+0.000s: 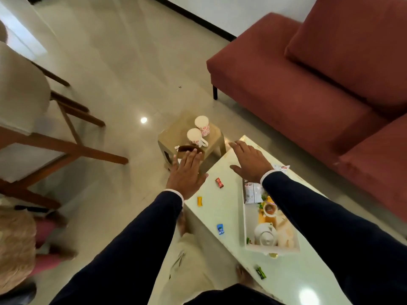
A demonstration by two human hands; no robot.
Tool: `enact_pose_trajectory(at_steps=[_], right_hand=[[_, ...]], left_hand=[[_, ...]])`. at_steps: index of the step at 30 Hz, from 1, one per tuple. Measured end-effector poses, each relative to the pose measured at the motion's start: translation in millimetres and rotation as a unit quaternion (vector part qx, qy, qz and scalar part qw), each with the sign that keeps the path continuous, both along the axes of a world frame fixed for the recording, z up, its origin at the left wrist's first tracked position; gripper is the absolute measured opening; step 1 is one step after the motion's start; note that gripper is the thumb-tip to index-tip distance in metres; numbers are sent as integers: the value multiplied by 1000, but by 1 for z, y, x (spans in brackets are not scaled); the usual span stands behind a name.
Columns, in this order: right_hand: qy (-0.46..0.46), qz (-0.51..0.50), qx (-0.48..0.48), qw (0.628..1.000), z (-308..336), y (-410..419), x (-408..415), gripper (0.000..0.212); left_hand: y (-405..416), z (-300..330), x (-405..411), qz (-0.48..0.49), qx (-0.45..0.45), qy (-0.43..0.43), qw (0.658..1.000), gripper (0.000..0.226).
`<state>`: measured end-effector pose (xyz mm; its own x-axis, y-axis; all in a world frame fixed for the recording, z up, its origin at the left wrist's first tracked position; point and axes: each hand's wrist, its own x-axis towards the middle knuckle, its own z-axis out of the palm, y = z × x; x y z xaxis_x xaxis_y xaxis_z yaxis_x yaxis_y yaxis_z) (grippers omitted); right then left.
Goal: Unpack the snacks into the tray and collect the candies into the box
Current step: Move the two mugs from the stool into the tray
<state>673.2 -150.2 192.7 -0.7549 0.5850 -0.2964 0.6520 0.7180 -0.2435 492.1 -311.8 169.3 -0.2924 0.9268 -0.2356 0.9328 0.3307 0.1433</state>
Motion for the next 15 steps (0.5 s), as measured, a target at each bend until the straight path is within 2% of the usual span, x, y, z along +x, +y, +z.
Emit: enact_pose_trajectory(at_steps=[8, 12, 15], right_hand=[[-78, -85, -62, 991, -77, 65, -142, 69], [-84, -77, -33, 993, -121, 103, -204, 69], [-90, -60, 14, 994, -153, 136, -246, 82]], left_hand=[[111, -74, -154, 11, -20, -107, 994, 68], [155, -131, -197, 7, -21, -141, 990, 70], [181, -171, -210, 32, -35, -201, 979, 75]])
